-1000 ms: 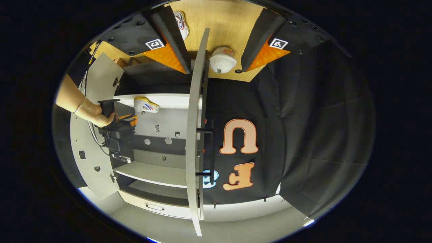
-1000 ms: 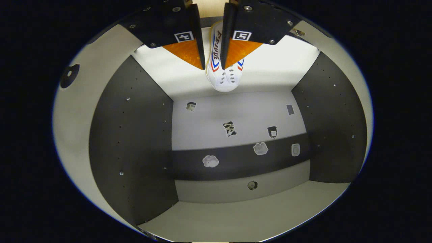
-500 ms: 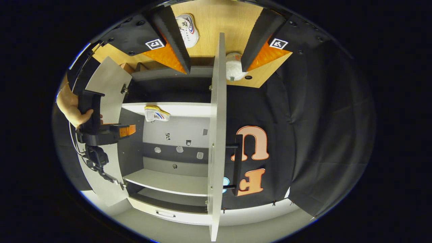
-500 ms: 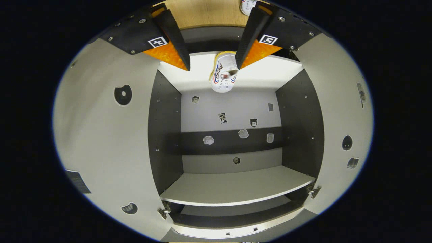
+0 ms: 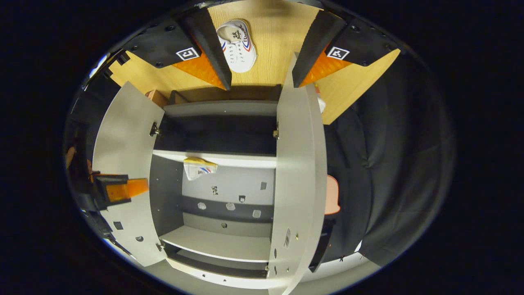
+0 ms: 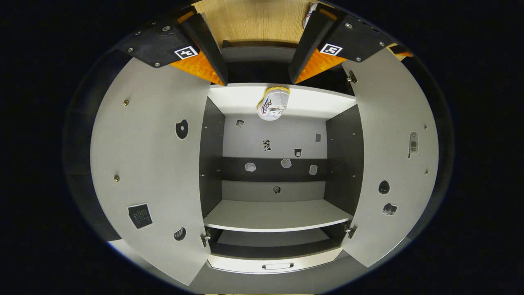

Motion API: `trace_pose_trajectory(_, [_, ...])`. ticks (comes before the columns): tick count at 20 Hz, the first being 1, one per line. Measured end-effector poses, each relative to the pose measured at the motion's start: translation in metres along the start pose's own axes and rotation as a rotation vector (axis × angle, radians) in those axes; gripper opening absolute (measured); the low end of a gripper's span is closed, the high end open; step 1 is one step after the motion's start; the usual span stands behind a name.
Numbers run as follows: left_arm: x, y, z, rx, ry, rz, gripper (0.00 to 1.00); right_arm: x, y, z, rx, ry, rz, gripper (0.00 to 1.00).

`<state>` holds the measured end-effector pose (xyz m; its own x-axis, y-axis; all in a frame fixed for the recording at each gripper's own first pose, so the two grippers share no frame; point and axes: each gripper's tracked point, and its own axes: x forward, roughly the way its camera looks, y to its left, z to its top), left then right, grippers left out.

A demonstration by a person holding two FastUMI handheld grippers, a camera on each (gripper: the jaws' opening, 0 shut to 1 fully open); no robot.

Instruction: Grab one shoe with the right hand and put it into the shoe cabinet, grab the other shoe with the left hand and put it into the shoe cabinet; then close the right door with the right hand and the left door with the left hand.

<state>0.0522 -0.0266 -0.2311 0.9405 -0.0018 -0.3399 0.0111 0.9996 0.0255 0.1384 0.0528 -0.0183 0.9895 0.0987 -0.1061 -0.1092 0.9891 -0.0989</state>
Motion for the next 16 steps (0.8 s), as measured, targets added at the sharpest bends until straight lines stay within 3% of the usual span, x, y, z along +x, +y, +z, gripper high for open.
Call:
trace_pose_trajectory(11, [0.070,-0.023,-0.124,0.040,0.263,-0.060,0.97,-0.027,-0.033,-0.024,0.022,0.033,-0.011,0.93])
trace_pose_trajectory(16, [0.092,-0.016,-0.167,0.054,0.342,-0.042,0.98,-0.027,-0.041,-0.044,0.042,0.082,-0.012,0.93])
